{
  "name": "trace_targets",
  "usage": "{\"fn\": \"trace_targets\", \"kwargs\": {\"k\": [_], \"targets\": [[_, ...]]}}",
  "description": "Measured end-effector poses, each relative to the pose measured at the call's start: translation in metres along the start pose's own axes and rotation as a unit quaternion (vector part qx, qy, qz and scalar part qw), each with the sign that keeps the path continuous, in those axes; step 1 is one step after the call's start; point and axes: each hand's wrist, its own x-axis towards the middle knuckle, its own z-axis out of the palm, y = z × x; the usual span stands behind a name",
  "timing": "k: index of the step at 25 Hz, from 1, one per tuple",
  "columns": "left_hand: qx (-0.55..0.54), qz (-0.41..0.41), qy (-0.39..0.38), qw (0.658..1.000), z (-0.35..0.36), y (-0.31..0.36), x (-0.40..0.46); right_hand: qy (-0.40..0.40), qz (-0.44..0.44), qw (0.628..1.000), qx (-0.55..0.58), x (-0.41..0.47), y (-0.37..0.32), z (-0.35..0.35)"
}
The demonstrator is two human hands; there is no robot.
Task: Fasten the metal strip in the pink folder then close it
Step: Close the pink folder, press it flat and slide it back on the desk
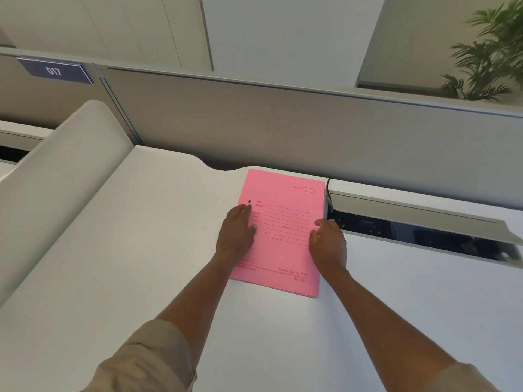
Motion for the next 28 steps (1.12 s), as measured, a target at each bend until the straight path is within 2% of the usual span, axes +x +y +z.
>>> {"fn": "trace_targets", "kwargs": {"k": [5, 10, 19, 28], "targets": [[0.073, 0.100, -0.070, 0.990, 0.015, 0.023, 0.003, -0.041, -0.106, 0.992, -0.047, 0.003, -0.014, 0.009], [0.140, 0.146, -0.117, 0.972, 0.032, 0.034, 0.004, -0.083, -0.134, 0.981, -0.111, 0.005, -0.011, 0.023], [0.143, 0.150, -0.104, 0.973, 0.049, 0.028, -0.002, -0.132, -0.162, 0.962, -0.178, -0.004, 0.001, 0.049], [0.145, 0.140, -0.065, 0.977, 0.056, 0.022, -0.008, -0.126, -0.176, 0.950, -0.227, -0.009, 0.006, 0.053]]}}
